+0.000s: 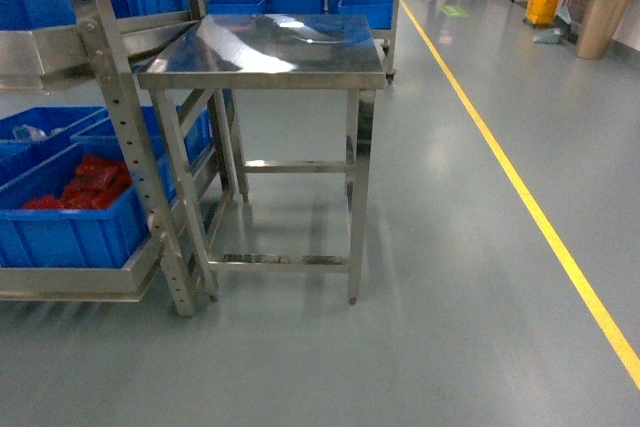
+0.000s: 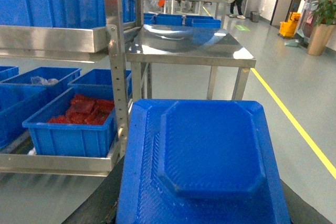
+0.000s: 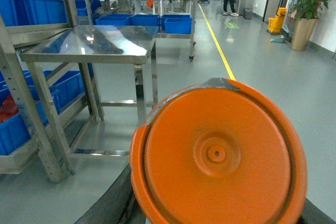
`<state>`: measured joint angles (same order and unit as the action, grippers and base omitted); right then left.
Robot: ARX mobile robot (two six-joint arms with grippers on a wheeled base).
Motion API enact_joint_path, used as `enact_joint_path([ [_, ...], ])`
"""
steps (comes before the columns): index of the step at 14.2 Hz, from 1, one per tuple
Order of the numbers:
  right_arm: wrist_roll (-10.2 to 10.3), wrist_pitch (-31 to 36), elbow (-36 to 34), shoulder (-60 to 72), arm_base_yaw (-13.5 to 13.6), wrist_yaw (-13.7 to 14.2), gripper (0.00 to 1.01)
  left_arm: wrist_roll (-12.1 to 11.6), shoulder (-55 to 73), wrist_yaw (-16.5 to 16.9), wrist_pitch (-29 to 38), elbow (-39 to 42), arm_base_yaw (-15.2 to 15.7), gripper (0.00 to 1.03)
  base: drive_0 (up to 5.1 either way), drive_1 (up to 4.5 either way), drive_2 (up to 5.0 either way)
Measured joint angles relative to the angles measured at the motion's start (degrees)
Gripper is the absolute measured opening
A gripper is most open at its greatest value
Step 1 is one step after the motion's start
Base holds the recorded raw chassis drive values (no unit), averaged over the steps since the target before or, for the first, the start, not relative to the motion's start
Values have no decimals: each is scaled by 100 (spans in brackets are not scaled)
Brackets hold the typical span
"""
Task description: Sort blue parts and orange caps into right shelf containers
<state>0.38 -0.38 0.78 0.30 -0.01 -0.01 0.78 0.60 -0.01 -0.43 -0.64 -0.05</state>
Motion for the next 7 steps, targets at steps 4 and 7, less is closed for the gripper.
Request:
enact_joint_path([
  [4, -2, 4, 0, 2, 0, 0, 44, 0, 0, 0, 9, 0, 0, 42, -8, 421, -437],
  [7, 0, 7, 0, 0, 0, 0, 44, 0, 0, 0, 13, 0, 0, 42, -10, 420, -440],
])
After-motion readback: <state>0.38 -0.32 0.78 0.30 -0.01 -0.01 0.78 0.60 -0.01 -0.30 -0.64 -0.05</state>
